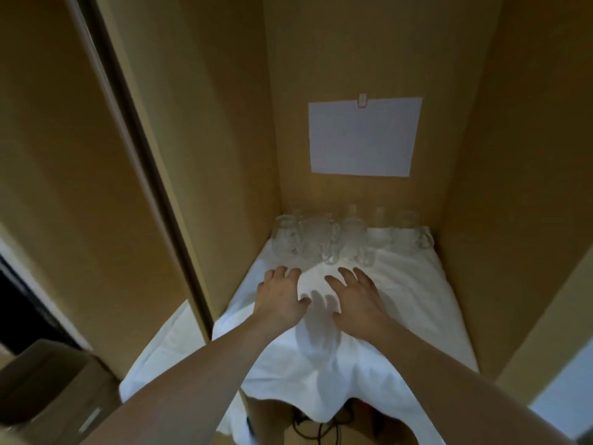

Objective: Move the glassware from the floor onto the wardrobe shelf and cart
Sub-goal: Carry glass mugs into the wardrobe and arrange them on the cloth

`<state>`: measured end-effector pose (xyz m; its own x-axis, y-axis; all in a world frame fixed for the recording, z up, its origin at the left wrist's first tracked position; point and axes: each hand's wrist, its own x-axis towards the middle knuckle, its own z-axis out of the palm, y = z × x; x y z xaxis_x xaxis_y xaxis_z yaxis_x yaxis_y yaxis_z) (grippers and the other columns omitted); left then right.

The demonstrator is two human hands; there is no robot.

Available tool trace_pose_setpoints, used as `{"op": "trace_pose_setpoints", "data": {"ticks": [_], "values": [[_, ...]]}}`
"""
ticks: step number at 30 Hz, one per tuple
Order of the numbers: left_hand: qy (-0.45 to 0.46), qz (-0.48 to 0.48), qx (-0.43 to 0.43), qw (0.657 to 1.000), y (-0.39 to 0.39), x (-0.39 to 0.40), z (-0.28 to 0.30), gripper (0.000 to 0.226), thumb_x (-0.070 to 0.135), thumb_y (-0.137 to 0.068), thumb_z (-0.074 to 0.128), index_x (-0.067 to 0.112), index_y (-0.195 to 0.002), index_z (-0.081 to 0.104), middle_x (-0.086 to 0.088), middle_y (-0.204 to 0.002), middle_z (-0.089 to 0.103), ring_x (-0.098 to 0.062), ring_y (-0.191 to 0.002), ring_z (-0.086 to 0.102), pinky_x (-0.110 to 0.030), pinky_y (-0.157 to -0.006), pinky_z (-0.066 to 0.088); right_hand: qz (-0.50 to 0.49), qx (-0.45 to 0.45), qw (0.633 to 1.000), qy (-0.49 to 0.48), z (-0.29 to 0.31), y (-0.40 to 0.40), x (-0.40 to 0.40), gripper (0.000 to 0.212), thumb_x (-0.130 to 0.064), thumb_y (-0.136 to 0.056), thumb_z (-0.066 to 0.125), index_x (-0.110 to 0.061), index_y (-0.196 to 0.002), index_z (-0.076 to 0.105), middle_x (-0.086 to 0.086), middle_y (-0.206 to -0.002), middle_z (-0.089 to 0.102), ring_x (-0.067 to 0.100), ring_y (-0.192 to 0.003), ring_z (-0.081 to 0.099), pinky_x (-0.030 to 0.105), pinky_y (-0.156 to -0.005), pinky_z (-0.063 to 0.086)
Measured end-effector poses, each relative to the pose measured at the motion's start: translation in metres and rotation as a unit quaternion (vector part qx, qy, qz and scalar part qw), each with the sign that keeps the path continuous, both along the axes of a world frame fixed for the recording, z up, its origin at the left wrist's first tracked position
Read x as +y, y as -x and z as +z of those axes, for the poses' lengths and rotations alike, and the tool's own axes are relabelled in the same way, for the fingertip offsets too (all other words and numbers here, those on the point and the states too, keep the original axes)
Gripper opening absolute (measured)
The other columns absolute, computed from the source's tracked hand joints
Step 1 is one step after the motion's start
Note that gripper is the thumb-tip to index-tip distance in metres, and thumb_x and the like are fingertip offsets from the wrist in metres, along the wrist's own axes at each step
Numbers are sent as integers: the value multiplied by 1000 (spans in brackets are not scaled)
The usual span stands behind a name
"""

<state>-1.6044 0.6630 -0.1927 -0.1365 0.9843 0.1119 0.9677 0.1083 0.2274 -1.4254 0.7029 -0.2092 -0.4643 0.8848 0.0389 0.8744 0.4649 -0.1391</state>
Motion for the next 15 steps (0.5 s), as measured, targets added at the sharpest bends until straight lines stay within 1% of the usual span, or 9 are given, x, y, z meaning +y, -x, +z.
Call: {"op": "trace_pose_setpoints", "data": {"ticks": [5,8,12,15], "values": [[-5,-4,-1,1000,22,-34,7,67,50,-91,62,23,-149,39,-6,-149,41,-30,-137,36,-42,-107,41,-3,9,1000,10,1,20,-32,81,-34,-89,62,-30,-158,20,5,-165,13,34,-152,7,44,-123,11],[-18,-22,-3,1000,35,-48,14,68,50,-92,62,23,-150,38,-5,-151,39,-28,-139,33,-40,-108,40,-16,7,1000,-3,6,31,-48,80,-35,-89,63,-29,-158,21,6,-165,14,35,-152,9,44,-123,12],[-26,-48,-4,998,62,-73,13,66,50,-92,61,24,-149,38,-5,-150,40,-27,-138,37,-40,-109,39,-38,15,999,-5,11,58,-70,77,-39,-92,60,-28,-157,21,7,-165,14,35,-151,11,43,-122,18],[-22,-57,-2,998,100,-101,7,65,49,-93,60,24,-148,38,-5,-151,40,-27,-138,37,-42,-109,39,-45,20,999,6,12,93,-95,77,-40,-93,59,-25,-158,21,7,-164,15,33,-150,14,40,-120,26]]}}
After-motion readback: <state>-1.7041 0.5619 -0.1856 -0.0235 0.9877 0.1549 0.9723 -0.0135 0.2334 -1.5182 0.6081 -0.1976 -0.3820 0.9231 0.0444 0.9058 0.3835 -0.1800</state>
